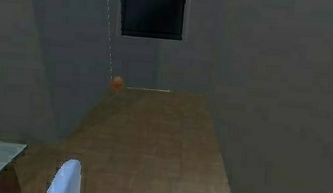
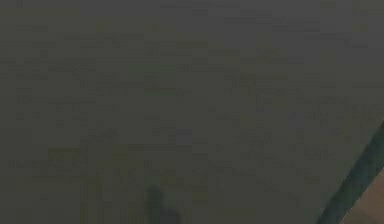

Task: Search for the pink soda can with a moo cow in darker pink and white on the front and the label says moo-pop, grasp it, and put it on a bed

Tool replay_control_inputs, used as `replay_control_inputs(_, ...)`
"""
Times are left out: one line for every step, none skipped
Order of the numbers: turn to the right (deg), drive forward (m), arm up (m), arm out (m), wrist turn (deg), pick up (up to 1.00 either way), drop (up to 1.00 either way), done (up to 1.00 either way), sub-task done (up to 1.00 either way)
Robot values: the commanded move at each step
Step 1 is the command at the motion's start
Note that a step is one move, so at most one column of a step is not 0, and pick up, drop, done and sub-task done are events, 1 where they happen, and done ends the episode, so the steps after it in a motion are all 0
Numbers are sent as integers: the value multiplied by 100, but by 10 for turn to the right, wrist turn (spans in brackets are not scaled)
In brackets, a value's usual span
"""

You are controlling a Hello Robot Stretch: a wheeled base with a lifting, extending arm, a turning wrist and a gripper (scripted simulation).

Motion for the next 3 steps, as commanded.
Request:
replay_control_inputs(0,70,0,0,0,0,0,0,0)
replay_control_inputs(-450,0,0,0,0,0,0,0,0)
replay_control_inputs(-180,0,0,0,0,0,0,0,0)
